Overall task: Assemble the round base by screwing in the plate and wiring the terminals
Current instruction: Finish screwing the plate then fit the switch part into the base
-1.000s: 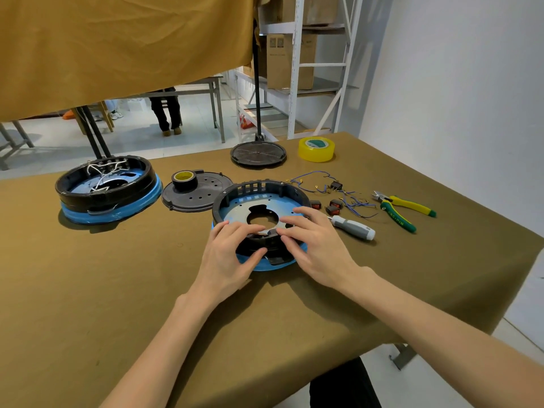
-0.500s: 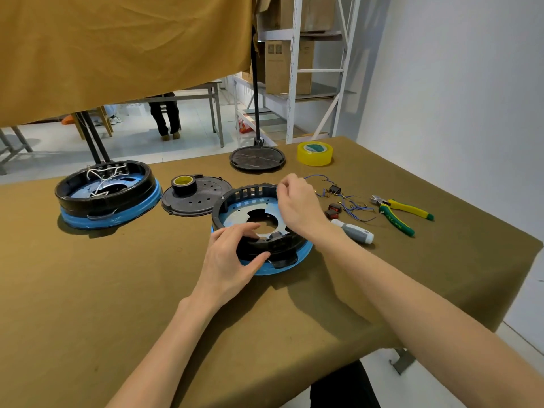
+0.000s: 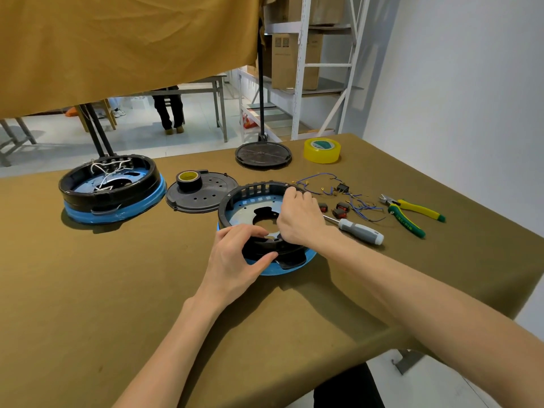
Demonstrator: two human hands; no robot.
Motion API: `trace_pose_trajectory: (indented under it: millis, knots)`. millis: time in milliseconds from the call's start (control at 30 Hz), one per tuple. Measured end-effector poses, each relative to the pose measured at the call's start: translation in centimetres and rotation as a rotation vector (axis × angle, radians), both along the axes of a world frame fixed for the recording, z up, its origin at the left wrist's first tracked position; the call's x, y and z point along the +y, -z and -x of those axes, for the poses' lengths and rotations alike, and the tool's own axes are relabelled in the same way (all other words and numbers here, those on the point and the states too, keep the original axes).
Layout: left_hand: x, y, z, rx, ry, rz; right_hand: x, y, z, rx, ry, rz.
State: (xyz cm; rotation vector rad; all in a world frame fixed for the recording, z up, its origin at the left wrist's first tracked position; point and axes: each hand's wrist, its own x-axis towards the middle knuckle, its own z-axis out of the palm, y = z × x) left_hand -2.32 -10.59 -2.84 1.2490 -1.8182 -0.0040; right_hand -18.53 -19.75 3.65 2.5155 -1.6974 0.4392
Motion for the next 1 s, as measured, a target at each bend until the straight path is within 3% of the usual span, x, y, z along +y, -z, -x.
trace_pose_trajectory:
  millis: [167,333,467,567,633,700,767,867,900,1000]
  knots:
    - [0.2,-0.1,0.1,0.0,-0.012,0.016,0.2,-0.1,0.2,-0.03,-0.056,-0.028]
    - [0.5,-0.3,0.2,-0.04,-0.011,0.021,0.5,-2.0,1.7,-0.387,-0.228,-0.338]
    - [0.5,-0.4,0.6,-0.028,-0.019,0.034,0.3,-2.5,1.9,-0.457,-0.219,-0.204]
    - [0.5,-0.4,0.7,-0.009,-0.023,0.041,-0.1,-1.7,0.6,-0.211,-0.185,-0.04]
    - [0.5,-0.4,0.7,-0.018,-0.022,0.036,-0.1,-0.9,0.1,-0.015,-0.177,-0.047]
    - [0.6,-0.6,0.9,-0.037,-0.04,0.034,-0.3,-0.4,0.3,0.031,-0.181,0.0]
    - [0.7,-0.7,1.2,-0.103,-0.062,0.041,-0.3,-0.2,0.8,-0.078,-0.2,0.133]
    - [0.7,-0.9,1.6,-0.207,-0.068,0.075,-0.6,-0.5,2.9,-0.474,-0.036,0.257]
    - [0.7,-1.0,1.7,-0.215,-0.062,0.081,-0.9,-0.3,4.2,-0.516,0.073,0.253]
    - [0.8,-1.1,1.9,-0.175,-0.055,0.06,-0.9,1.6,9.0,-0.163,0.342,0.069]
